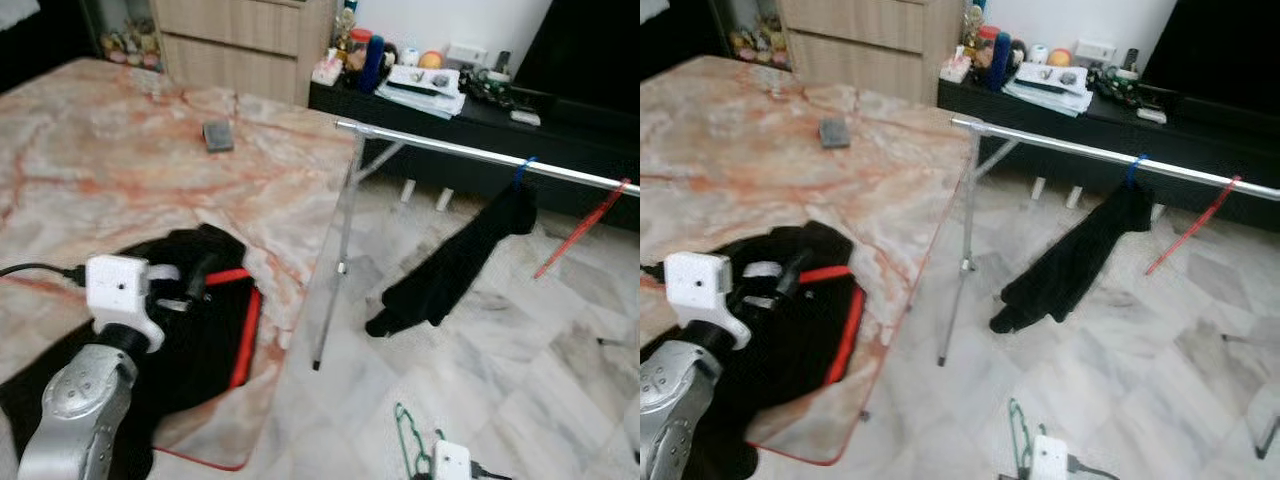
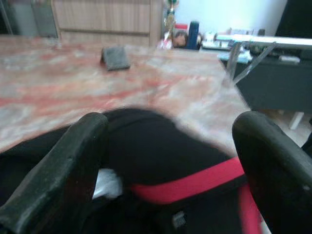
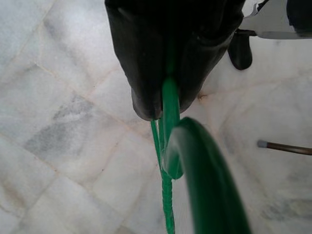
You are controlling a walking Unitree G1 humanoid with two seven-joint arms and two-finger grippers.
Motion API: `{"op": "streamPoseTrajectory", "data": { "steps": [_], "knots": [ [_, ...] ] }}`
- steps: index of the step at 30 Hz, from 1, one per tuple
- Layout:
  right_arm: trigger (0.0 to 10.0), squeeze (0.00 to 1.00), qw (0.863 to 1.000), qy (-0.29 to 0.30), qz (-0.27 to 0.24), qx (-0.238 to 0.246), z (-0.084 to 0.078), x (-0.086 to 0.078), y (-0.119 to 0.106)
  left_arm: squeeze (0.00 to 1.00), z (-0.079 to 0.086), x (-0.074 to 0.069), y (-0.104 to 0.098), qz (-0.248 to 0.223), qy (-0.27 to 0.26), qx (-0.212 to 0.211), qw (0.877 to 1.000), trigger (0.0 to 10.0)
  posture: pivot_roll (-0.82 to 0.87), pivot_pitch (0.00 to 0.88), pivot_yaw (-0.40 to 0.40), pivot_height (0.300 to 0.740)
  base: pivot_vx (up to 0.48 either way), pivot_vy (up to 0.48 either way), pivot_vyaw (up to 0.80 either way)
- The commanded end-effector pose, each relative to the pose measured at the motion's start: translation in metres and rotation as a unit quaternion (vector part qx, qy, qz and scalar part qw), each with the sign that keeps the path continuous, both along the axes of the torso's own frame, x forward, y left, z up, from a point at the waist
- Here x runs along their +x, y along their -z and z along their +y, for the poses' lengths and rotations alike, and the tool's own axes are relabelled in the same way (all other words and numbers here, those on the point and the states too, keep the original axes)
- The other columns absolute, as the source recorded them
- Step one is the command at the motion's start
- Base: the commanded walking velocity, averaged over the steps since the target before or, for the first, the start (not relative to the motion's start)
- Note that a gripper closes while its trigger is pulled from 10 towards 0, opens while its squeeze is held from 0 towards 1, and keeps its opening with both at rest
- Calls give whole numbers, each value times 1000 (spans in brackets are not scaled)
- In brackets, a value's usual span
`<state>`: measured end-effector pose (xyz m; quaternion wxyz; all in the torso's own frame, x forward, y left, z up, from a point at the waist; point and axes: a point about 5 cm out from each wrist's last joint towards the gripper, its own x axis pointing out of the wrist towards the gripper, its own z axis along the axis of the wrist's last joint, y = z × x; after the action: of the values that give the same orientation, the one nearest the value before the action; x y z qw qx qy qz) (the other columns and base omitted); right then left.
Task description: Hang hanger
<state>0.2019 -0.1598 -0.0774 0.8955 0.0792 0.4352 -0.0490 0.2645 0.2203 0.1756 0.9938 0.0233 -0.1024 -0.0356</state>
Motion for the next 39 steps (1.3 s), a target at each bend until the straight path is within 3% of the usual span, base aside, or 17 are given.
{"op": "streamPoseTrajectory", "data": {
  "steps": [1,17,24,27,31,34,35,36,38,39],
  "knots": [
    [10000,0,1000,8,8,-4,-6,-5,2,0,-6,1,-4,-11,11,-3,1000,10000,104,95,-58,740,0,-480,0],
    [10000,0,1000,8,5,-8,-7,-4,1,0,-17,5,0,-8,34,-12,999,10000,91,88,-59,740,0,-480,0],
    [10000,0,1000,13,3,-7,-8,-3,1,0,-23,6,13,24,52,2,998,10000,88,100,-62,740,0,-480,0],
    [10000,0,1000,12,4,-8,-7,-4,1,0,-15,7,59,118,44,34,991,10000,90,106,-65,740,0,0,0],
    [10000,0,1000,12,4,-7,-7,-4,2,0,6,1,105,202,-3,28,979,10000,77,103,-65,740,0,0,0],
    [10000,0,1000,13,4,-7,-7,-4,2,0,17,-13,146,284,-23,32,958,10000,71,104,-66,740,0,0,0],
    [10000,0,1000,14,3,-7,-7,-4,2,0,22,-28,173,338,-32,22,940,10000,67,106,-65,740,0,0,0],
    [10000,0,1000,14,3,-7,-7,-4,2,0,22,-28,173,338,-32,22,940,10000,67,106,-65,740,0,0,0],
    [10000,0,1000,15,3,-7,-7,-4,2,0,25,-42,193,379,-46,6,924,10000,62,104,-66,740,0,0,0],
    [10000,0,1000,15,3,-7,-7,-4,2,0,25,-42,193,379,-46,6,924,10000,62,104,-66,740,0,0,0]
  ]
}}
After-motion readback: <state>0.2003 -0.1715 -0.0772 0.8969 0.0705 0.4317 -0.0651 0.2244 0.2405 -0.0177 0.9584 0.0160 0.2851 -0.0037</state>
